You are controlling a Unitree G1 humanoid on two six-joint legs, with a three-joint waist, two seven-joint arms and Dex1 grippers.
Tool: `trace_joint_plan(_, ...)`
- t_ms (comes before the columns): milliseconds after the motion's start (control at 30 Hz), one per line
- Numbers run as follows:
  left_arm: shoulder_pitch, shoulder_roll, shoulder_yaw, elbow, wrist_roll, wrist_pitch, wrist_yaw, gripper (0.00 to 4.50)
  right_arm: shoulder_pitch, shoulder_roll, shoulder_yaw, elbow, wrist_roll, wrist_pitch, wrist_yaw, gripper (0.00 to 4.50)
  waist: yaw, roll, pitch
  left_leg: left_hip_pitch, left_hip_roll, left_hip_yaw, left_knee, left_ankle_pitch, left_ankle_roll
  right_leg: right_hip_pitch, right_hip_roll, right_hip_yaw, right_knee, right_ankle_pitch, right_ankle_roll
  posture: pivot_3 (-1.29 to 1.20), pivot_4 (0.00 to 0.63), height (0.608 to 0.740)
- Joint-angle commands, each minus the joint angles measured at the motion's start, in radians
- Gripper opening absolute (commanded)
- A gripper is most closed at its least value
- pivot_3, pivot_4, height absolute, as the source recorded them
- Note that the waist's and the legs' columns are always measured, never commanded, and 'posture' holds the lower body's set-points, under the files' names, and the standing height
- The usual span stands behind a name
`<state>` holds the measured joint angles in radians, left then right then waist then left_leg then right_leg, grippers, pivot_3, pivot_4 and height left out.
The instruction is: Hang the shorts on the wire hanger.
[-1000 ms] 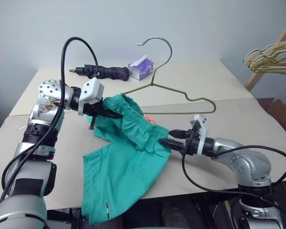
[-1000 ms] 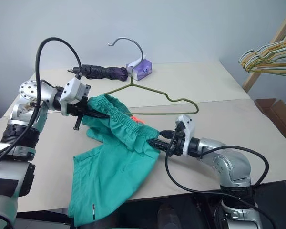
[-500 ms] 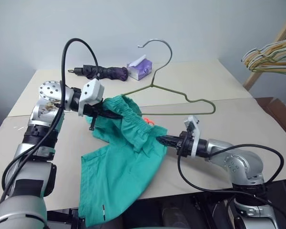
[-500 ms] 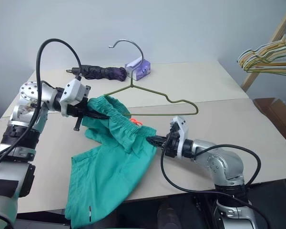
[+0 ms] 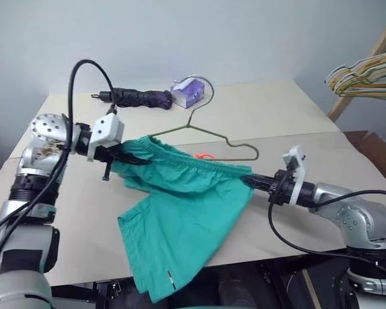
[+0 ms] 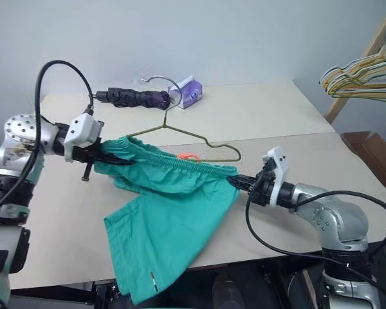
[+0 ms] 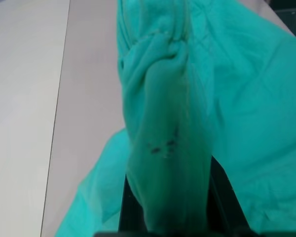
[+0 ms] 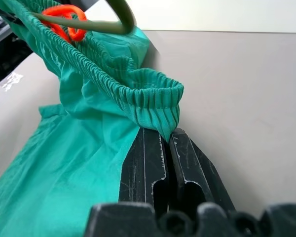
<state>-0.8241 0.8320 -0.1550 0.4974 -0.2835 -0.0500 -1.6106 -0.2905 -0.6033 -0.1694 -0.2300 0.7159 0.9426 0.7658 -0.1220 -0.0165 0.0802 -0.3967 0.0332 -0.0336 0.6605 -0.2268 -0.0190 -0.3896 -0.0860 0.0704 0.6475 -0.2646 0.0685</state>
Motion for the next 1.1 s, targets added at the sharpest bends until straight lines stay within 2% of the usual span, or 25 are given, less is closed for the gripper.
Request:
trace_joint_plan(33, -0.001, 0.087, 0.055, 0.023, -0.016, -0.008, -0.004, 0.00, 0.013, -0.056, -0.061, 0.044, -0.033, -0.034, -0.012, 0.02, 0.001, 0.000, 0.000, 0.000, 0.000, 0.000, 0.000, 0.000, 0.000, 0.000, 0.000, 0.000, 0.000, 0.000, 0.000, -0.09, 0.047, 0.740)
trace_joint_plan(333, 0.042, 0.226, -0.009, 0.047, -0.012, -0.065, -0.004, 0.00, 0.023, -0.109, -0.057, 0.108, -0.075, -0.121, 0.004, 0.02, 0.002, 0.000, 0.000, 0.000, 0.000, 0.000, 0.000, 0.000, 0.000, 0.000, 0.000, 0.000, 0.000, 0.000, 0.000, -0.08, 0.056, 0.740)
trace_joint_plan(600, 0.025, 0.262, -0.098, 0.083, -0.026, -0.088, -0.004, 0.00, 0.014, -0.179, 0.005, 0.139, -0.144, -0.254, 0.001, 0.02, 0.016, 0.000, 0.000, 0.000, 0.000, 0.001, 0.000, -0.001, 0.001, -0.001, 0.000, 0.000, -0.001, 0.000, 0.000, -0.09, 0.057, 0.740)
trace_joint_plan(800, -0.006, 0.237, -0.115, 0.132, -0.005, -0.101, -0.004, 0.00, 0.023, -0.221, 0.001, 0.131, -0.149, -0.320, 0.045, 0.02, 0.025, 0.000, 0.000, -0.001, 0.000, 0.001, 0.000, -0.001, 0.001, -0.001, 0.000, 0.000, -0.001, 0.000, 0.000, -0.10, 0.057, 0.740)
trace_joint_plan(933, -0.015, 0.171, -0.077, 0.112, -0.054, -0.025, -0.004, 0.00, 0.021, -0.246, 0.011, 0.059, -0.136, -0.343, 0.074, 0.02, 0.027, 0.000, 0.000, -0.001, 0.000, 0.002, 0.000, -0.001, 0.001, -0.001, 0.000, 0.000, -0.001, 0.000, 0.000, -0.11, 0.057, 0.740)
trace_joint_plan(1100, 0.014, 0.102, -0.034, 0.030, -0.088, 0.030, 0.002, 0.00, -0.053, -0.240, 0.015, 0.016, -0.125, -0.349, 0.050, 0.02, 0.021, 0.000, 0.000, -0.001, 0.000, 0.002, 0.000, -0.001, 0.001, -0.001, 0.000, 0.001, -0.001, 0.000, 0.000, -0.11, 0.055, 0.740)
